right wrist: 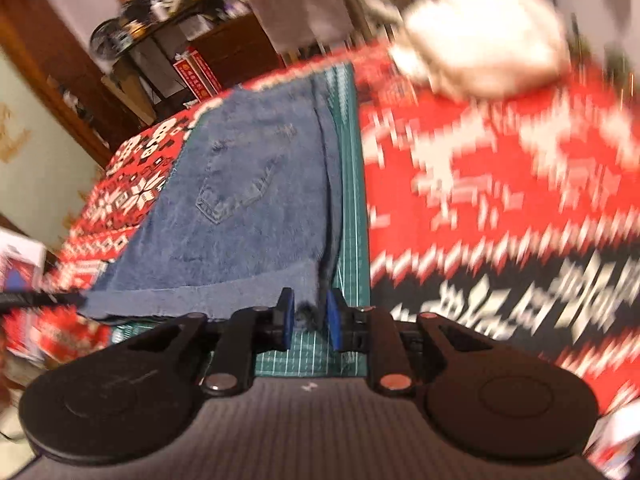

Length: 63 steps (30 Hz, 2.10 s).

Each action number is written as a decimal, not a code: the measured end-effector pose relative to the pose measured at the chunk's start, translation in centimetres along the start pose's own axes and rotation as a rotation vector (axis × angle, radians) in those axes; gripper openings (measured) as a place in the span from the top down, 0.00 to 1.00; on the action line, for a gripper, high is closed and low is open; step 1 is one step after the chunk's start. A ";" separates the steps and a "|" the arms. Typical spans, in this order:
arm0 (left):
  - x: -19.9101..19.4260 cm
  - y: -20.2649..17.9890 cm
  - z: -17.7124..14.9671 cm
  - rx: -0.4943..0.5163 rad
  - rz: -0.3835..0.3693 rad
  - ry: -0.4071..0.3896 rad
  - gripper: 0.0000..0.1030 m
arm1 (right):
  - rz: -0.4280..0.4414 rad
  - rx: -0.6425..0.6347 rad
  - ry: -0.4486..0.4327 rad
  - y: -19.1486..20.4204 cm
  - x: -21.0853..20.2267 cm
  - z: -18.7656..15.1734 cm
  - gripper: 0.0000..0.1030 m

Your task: Fold clothes

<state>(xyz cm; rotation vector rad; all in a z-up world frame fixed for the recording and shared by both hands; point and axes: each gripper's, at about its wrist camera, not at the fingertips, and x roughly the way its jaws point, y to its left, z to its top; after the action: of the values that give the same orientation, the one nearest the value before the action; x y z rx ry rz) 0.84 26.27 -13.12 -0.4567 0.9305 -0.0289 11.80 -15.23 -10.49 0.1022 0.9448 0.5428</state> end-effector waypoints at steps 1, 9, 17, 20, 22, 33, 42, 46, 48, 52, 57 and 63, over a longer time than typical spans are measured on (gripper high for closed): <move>-0.4 -0.5 0.0 0.020 0.007 -0.028 0.81 | -0.014 -0.046 -0.023 1.2 -0.3 0.0 0.80; 3.1 -7.2 -1.3 0.174 -0.066 -0.100 0.95 | 0.075 -0.177 -0.095 9.4 2.8 -1.4 0.82; 6.2 -7.4 -3.8 0.227 -0.011 -0.137 0.98 | 0.034 -0.341 -0.138 14.0 6.9 -5.0 0.83; 5.7 -6.7 -4.3 0.218 -0.018 -0.160 0.97 | 0.011 -0.348 -0.159 13.3 6.7 -5.5 0.85; 5.3 -6.3 -4.5 0.207 -0.018 -0.173 0.97 | -0.005 -0.330 -0.167 12.4 6.3 -5.5 0.86; 2.4 -2.4 -5.1 0.093 0.083 -0.232 0.97 | -0.155 -0.177 -0.211 4.8 2.7 -5.1 1.00; 2.0 0.4 -5.3 -0.004 0.173 -0.202 0.98 | -0.160 -0.130 -0.216 3.6 1.8 -5.4 1.00; 0.6 -0.3 -4.8 -0.001 0.132 -0.237 0.98 | -0.174 -0.111 -0.233 3.7 0.9 -4.9 0.95; 0.0 -0.9 -4.2 -0.001 0.097 -0.258 0.98 | -0.169 -0.110 -0.253 3.8 0.5 -4.3 0.95; -0.1 -3.1 -2.4 0.029 -0.004 -0.281 0.98 | -0.148 -0.135 -0.268 4.5 0.7 -2.8 0.92; 3.4 -5.9 -1.0 0.082 -0.084 -0.225 0.98 | -0.085 -0.181 -0.239 6.7 3.2 -1.0 0.92; 7.4 -6.3 -1.0 0.080 -0.049 -0.154 0.98 | -0.034 -0.222 -0.166 8.5 6.7 -0.8 0.92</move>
<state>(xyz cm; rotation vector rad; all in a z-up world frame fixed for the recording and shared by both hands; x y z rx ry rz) 5.63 18.62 -16.89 -0.4017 0.7646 -0.0742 10.85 -4.79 -13.24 -0.0675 0.7186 0.5951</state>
